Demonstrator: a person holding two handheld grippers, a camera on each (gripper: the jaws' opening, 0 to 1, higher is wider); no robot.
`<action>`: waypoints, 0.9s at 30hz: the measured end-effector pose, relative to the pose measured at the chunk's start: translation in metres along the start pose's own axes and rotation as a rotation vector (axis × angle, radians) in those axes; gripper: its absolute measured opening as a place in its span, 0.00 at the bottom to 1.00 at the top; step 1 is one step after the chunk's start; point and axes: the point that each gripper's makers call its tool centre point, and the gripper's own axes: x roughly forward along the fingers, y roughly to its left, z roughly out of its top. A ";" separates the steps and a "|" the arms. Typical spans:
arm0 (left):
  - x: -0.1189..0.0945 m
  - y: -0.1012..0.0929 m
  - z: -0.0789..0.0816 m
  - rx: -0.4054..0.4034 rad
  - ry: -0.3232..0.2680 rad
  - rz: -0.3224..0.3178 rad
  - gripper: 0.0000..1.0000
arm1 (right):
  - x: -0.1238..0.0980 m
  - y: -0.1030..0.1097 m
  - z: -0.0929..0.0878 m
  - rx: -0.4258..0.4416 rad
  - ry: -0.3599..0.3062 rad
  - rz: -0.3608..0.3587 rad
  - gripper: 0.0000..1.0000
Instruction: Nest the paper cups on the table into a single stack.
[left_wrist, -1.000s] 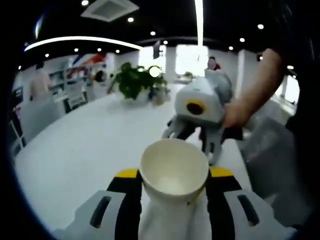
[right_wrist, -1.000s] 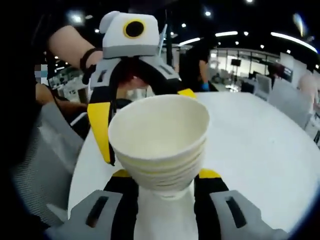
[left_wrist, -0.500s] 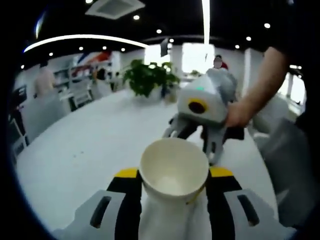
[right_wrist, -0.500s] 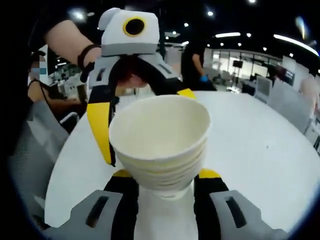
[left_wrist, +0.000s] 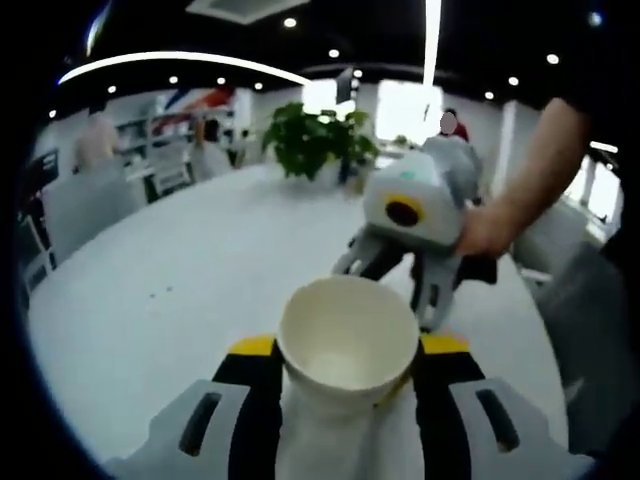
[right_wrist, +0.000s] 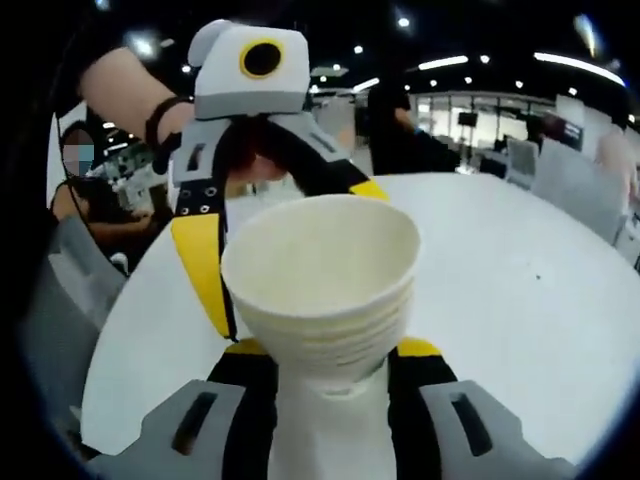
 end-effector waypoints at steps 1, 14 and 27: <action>0.000 0.000 0.000 0.003 0.002 0.003 0.51 | 0.000 0.000 0.000 -0.002 0.003 -0.003 0.40; 0.001 0.003 -0.012 0.046 0.038 0.026 0.62 | 0.004 0.002 -0.002 0.014 0.002 -0.020 0.49; -0.024 -0.003 -0.007 -0.013 -0.004 0.066 0.73 | -0.018 0.010 -0.014 0.039 0.018 -0.068 0.60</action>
